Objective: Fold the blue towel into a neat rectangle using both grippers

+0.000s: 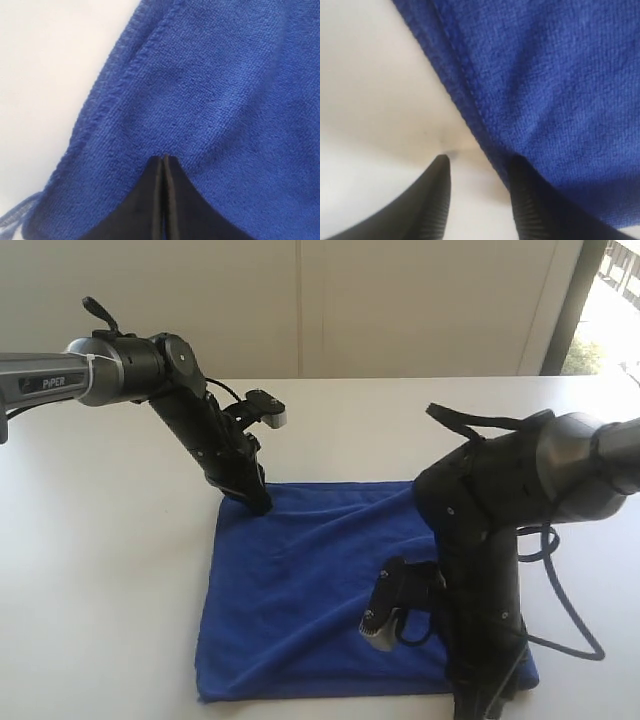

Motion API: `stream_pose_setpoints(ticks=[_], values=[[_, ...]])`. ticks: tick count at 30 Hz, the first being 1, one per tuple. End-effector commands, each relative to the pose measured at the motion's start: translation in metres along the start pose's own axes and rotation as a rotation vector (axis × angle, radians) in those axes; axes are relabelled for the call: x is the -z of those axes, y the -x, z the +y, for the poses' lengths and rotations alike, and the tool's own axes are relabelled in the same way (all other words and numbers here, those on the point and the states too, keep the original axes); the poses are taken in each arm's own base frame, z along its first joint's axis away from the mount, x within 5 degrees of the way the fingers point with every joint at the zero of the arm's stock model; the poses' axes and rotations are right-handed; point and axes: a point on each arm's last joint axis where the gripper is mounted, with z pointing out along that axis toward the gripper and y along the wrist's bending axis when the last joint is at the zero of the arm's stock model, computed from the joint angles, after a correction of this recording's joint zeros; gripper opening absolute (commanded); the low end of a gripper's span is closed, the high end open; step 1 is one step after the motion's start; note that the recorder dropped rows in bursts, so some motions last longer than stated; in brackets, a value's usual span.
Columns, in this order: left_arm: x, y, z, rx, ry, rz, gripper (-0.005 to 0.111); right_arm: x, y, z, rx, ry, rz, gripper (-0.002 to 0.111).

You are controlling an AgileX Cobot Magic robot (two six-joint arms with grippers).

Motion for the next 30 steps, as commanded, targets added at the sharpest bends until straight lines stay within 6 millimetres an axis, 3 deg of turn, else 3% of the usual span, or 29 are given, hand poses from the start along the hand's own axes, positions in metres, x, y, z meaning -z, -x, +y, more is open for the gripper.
stream_pose_setpoints(ticks=[1, 8, 17, 30], values=[[-0.010, -0.012, 0.008, 0.003, 0.005, 0.052, 0.000, 0.006, -0.005, -0.005, 0.005, -0.080, -0.038, 0.038], [-0.010, -0.012, 0.008, 0.003, 0.005, 0.052, 0.000, 0.033, -0.017, -0.014, 0.084, -0.271, -0.076, 0.038], [-0.010, -0.012, 0.008, 0.000, 0.004, 0.053, 0.000, 0.017, -0.027, -0.006, 0.157, -0.234, 0.005, 0.038], [-0.016, -0.016, 0.009, 0.002, -0.008, 0.074, 0.000, 0.003, -0.026, -0.008, 0.269, -0.329, -0.044, 0.040]])
